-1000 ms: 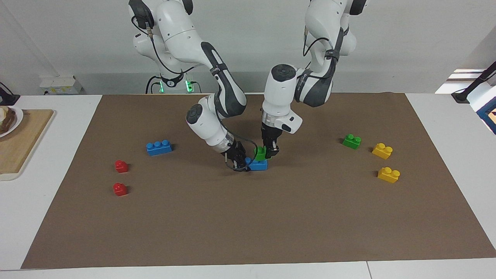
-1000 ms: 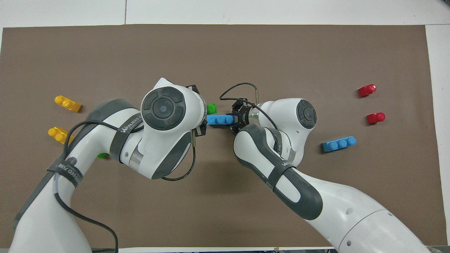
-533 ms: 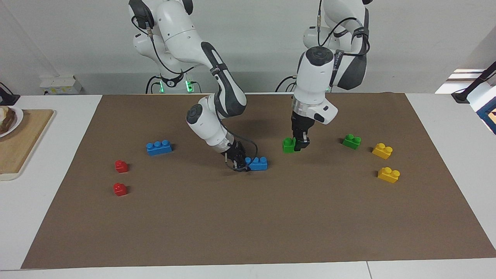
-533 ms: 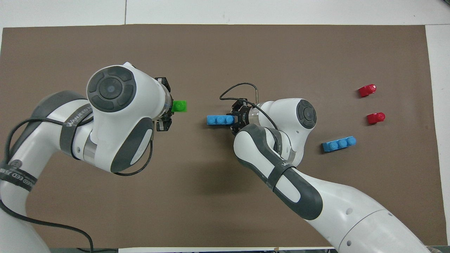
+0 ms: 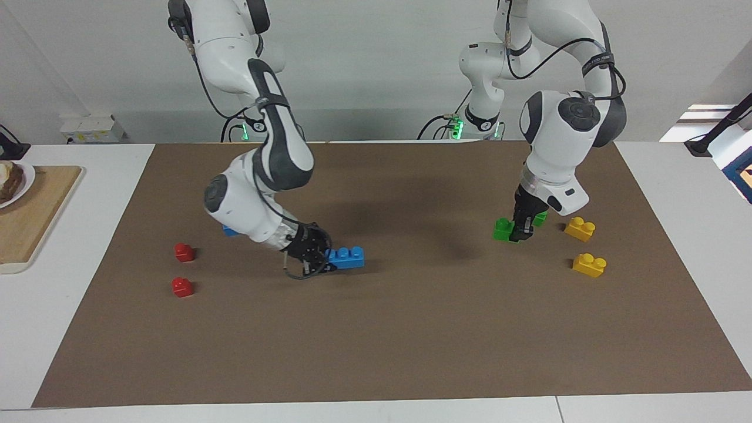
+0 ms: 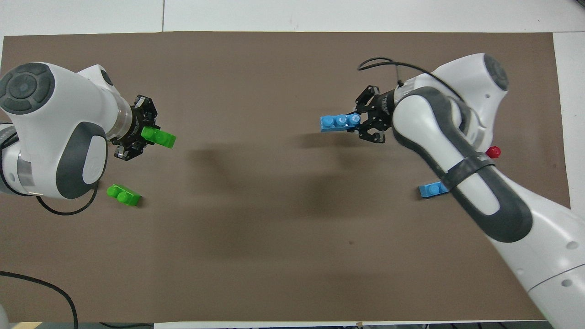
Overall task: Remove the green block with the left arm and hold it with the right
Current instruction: 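Carry the green block with the left gripper while the right gripper carries the blue block, then set green down with the left gripper while the right gripper sets blue down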
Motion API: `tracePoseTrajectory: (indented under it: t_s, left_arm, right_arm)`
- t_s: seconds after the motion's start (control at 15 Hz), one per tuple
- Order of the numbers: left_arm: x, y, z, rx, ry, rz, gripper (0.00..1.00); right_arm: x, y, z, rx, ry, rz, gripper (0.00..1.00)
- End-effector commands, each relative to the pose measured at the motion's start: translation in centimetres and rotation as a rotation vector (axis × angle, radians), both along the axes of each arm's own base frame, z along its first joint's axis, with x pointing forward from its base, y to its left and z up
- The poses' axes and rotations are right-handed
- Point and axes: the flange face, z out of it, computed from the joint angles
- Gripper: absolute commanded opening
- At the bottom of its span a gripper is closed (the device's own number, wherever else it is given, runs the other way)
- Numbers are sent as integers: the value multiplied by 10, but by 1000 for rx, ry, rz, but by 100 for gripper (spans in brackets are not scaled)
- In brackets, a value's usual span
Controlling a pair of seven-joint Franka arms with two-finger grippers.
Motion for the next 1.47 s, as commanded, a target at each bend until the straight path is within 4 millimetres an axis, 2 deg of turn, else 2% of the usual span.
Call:
tracePoseTrajectory:
  t_s: [0.0,0.13,0.2,0.4,0.53,0.73,1.0,1.27,1.33,1.4]
  left_arm:
    - [-5,30,-25,-4,2,-118,0]
    - [-2,52,-44,-1,3,-164,0]
    - [0,63,-50,-1,-6,-170,0]
    - [7,79,-73,-2,-21,-175,0]
    - [10,93,-83,-1,-23,-180,0]
    - [15,103,-102,0,-20,-222,0]
    - [17,109,-116,0,-13,-251,0]
    - [16,114,-122,3,-10,-315,0]
    - [16,119,-122,3,-8,-323,5]
    - [16,118,-122,3,-6,-328,42]
  right_arm:
    - [6,-59,-11,-3,-41,58,0]
    - [-4,-115,-27,5,-42,79,0]
    - [-9,-137,-35,9,-39,85,0]
    - [-18,-186,-46,21,-45,94,0]
    - [-32,-212,-61,31,-51,117,0]
    - [-42,-229,-74,31,-54,115,0]
    - [-41,-227,-80,24,-51,104,0]
    - [-43,-222,-89,-3,-53,77,0]
    - [-42,-221,-89,-8,-44,54,0]
    - [-42,-220,-89,-12,-36,34,0]
